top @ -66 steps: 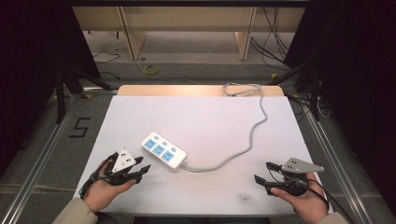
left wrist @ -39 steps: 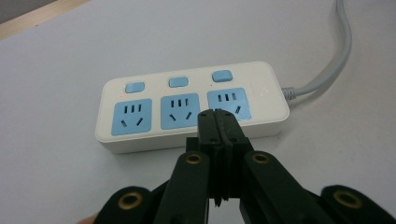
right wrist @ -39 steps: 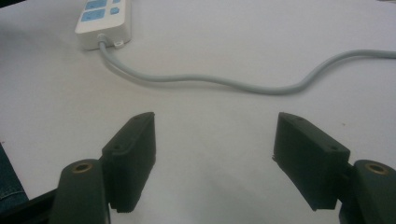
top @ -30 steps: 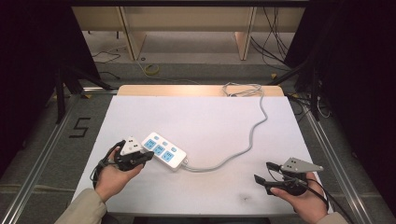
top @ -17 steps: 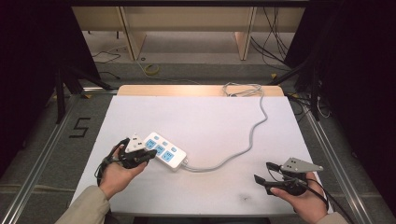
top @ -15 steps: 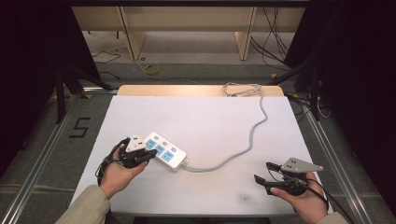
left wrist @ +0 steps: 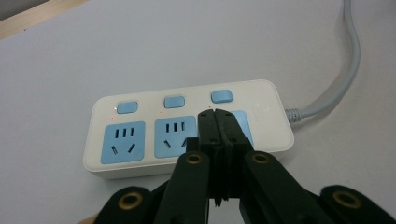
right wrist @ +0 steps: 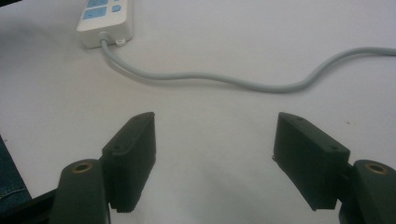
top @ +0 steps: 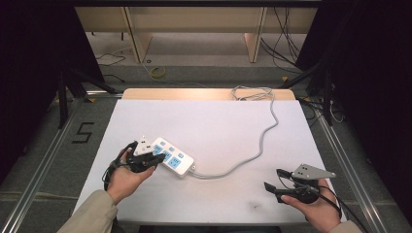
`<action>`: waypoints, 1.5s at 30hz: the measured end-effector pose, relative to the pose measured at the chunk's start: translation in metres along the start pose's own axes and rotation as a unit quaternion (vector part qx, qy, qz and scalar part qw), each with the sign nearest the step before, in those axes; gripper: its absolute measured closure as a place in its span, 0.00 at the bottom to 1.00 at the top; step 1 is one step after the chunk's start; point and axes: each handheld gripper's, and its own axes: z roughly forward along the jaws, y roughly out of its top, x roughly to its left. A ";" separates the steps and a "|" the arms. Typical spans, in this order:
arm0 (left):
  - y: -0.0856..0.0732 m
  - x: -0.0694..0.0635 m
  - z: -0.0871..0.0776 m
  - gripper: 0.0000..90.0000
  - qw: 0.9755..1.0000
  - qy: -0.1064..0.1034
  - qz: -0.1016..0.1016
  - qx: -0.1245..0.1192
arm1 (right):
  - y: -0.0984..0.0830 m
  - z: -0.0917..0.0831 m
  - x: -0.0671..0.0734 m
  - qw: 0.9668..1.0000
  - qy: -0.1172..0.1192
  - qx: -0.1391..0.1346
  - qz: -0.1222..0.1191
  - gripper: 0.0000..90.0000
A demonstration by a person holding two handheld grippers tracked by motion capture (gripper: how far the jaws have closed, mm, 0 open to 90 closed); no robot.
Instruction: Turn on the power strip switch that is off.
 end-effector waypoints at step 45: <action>0.020 0.008 0.022 1.00 1.000 0.012 -0.004 0.017 | 0.001 0.000 0.000 1.000 0.000 -0.003 0.002 0.34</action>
